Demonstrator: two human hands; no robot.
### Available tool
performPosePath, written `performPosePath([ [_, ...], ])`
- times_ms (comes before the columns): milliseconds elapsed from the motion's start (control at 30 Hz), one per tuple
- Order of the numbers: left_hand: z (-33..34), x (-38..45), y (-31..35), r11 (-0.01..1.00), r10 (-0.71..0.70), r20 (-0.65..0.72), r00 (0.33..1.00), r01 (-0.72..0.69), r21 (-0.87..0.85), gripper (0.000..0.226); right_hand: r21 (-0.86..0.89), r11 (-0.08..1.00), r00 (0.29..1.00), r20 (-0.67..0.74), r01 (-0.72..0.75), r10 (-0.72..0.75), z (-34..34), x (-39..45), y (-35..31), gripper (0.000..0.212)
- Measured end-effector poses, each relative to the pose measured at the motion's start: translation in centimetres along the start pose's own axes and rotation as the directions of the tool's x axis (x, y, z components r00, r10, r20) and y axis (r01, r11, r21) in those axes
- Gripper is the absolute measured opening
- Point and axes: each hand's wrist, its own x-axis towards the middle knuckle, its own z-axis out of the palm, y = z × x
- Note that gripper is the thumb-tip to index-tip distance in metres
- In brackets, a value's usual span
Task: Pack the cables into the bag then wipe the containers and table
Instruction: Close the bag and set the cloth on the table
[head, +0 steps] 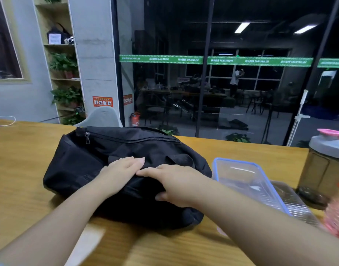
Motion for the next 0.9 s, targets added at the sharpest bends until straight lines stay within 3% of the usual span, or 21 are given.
performPosePath([
  [133, 1.0, -0.4, 0.5, 0.984, -0.003, -0.129, 0.992, 0.026, 0.176, 0.059, -0.095, 0.995, 0.992, -0.122, -0.027, 0.015, 1.3, 0.6, 1.0, 0.071],
  [233, 2.1, -1.5, 1.5, 0.989, -0.028, -0.294, 0.955, 0.070, 0.134, 0.044, -0.136, 0.983, 0.974, -0.202, -0.127, 0.098, 2.1, 1.2, 0.8, 0.068],
  [400, 2.8, -3.4, 2.8, 0.981, 0.034, -0.245, 0.969, 0.015, 0.196, 0.043, -0.198, 0.964, 0.934, -0.343, -0.178, 0.102, 3.1, 0.0, -0.2, 0.037],
  [500, 2.9, -4.5, 3.6, 0.962, 0.080, -0.263, 0.962, -0.005, 0.273, 0.044, -0.198, 0.970, 0.926, -0.372, -0.141, 0.058, 3.1, -1.5, 0.0, 0.046],
  [600, 3.4, -5.7, 4.9, 0.904, 0.228, -0.378, 0.897, -0.050, 0.425, 0.042, -0.203, 0.971, 0.906, -0.422, -0.124, 0.027, 2.4, -4.3, -0.1, 0.051],
  [733, 5.3, -7.8, 7.9, 0.872, 0.381, -0.394, 0.836, -0.183, 0.454, 0.043, -0.057, 0.994, 0.802, -0.595, -0.094, 0.042, 2.1, -8.8, -0.1, 0.049],
  [900, 9.3, -10.8, 11.7, 0.876, 0.482, -0.456, 0.748, -0.393, 0.280, 0.042, 0.044, 0.998, 0.612, -0.788, -0.055, 0.069, 3.4, -14.7, 1.3, 0.034],
])
